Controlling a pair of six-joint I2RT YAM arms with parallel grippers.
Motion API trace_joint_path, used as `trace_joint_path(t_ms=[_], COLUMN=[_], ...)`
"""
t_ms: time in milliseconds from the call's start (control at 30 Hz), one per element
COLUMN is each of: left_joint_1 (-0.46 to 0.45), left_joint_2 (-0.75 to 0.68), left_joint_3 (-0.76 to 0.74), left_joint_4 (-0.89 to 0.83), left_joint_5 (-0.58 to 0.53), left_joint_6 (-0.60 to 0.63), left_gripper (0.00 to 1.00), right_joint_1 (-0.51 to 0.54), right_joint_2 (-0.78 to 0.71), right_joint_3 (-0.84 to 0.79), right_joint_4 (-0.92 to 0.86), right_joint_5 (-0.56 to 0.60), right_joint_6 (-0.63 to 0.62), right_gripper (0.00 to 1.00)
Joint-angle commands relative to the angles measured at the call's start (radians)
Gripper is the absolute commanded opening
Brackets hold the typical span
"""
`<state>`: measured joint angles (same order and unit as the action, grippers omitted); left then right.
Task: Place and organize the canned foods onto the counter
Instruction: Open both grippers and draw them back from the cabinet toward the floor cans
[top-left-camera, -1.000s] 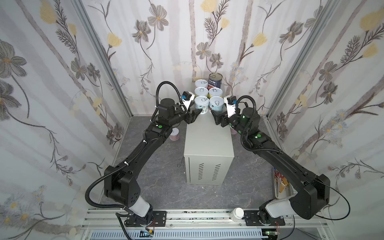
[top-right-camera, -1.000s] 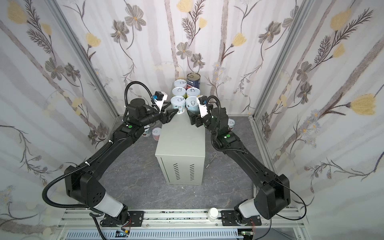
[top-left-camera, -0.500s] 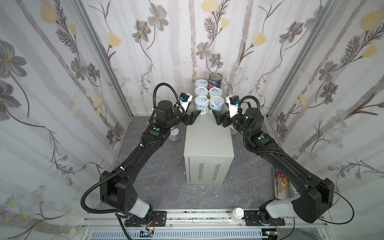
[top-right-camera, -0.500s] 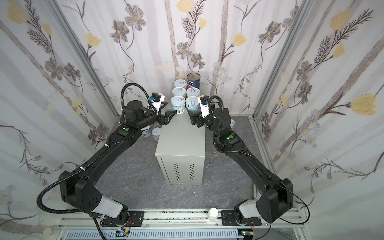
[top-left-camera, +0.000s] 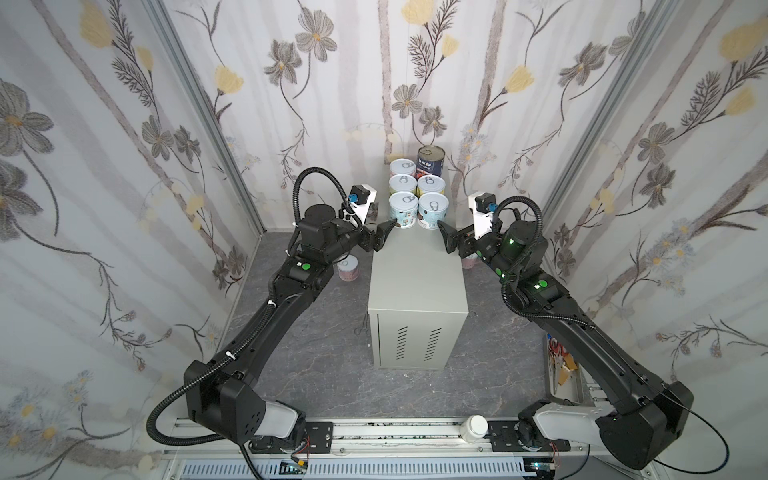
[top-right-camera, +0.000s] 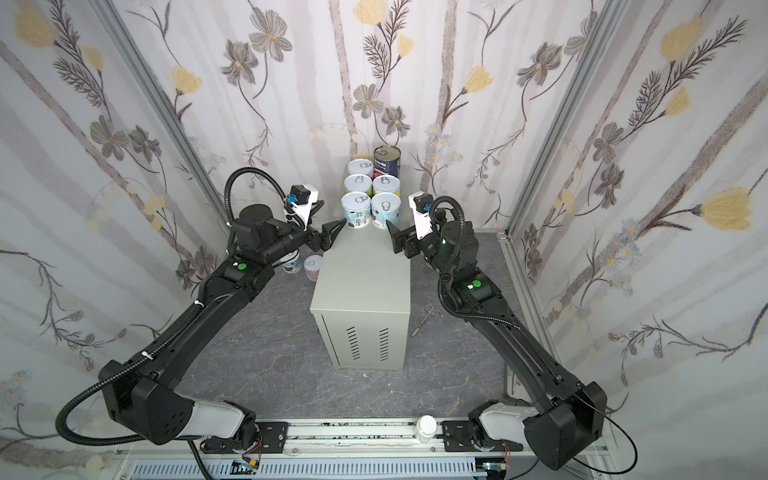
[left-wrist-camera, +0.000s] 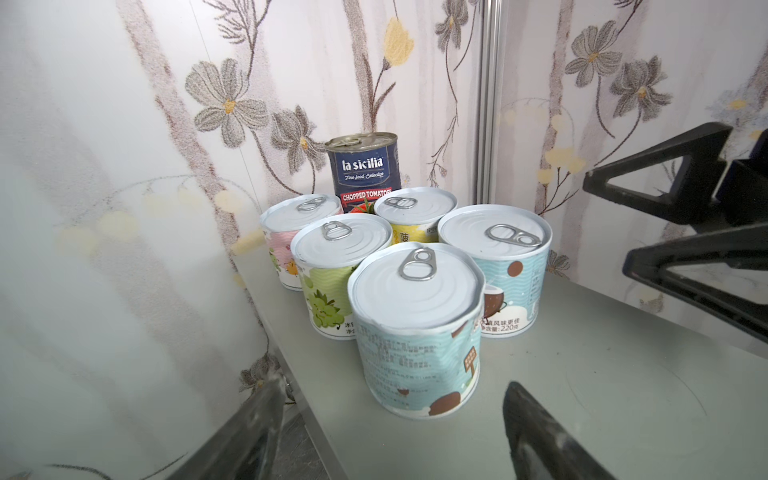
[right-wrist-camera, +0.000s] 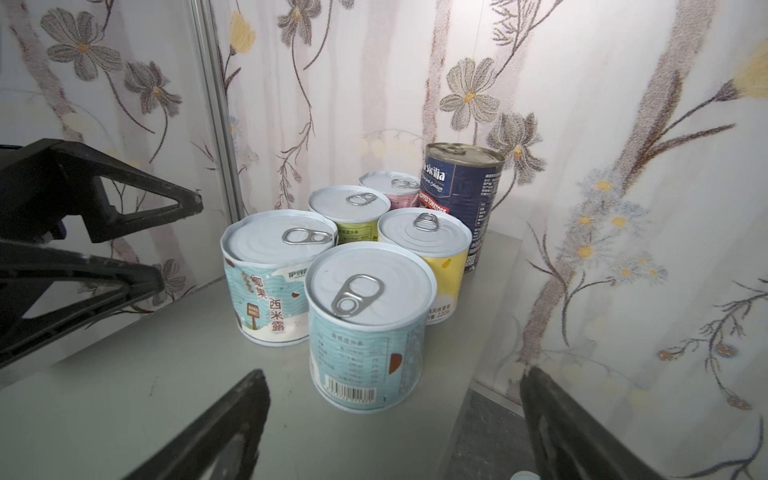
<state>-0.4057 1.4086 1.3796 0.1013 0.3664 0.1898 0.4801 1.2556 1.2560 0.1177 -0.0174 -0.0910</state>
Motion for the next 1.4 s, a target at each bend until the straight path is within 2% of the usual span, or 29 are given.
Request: trace_joint_path(t_ms=[0, 100, 267, 500, 633, 933, 1367], left_joint_1=[0.006, 0.015, 0.039, 0.071, 0.090, 0.111, 0.166], left_joint_2=[-0.016, -0.026, -0.030, -0.034, -0.037, -0.058, -0.070], left_joint_3=[-0.005, -0.012, -0.012, -0.017, -0.023, -0.053, -0.117], left_joint_4=[0.046, 0.065, 0.089, 0.110, 0.115, 0.130, 0.139], left_joint_5=[-0.043, -0.068, -0.085, -0.172, -0.200, -0.261, -0.281], left_joint_6=[0.022, 0.018, 0.007, -0.003, -0.023, -0.030, -0.038], left_gripper=[0.83, 0.84, 0.95, 1.00, 1.00, 1.00, 1.00], right_joint_1=[-0.030, -0.083, -0.193, -0.334, -0.396, -0.477, -0.498], right_joint_2=[-0.039, -0.073, -0.107, -0.027, 0.041, 0.266, 0.551], right_joint_3=[-0.011, -0.030, -0.059, 0.000, 0.033, 0.164, 0.342], right_joint_4=[-0.005, -0.012, -0.029, -0.170, -0.222, -0.308, -0.394], right_joint_5=[0.057, 0.073, 0.078, 0.119, 0.091, 0.036, -0.012], right_joint_6=[-0.019, 0.002, 0.063, 0.169, 0.246, 0.389, 0.397], right_gripper=[0.96, 0.98, 1.00, 1.00, 1.00, 1.00, 1.00])
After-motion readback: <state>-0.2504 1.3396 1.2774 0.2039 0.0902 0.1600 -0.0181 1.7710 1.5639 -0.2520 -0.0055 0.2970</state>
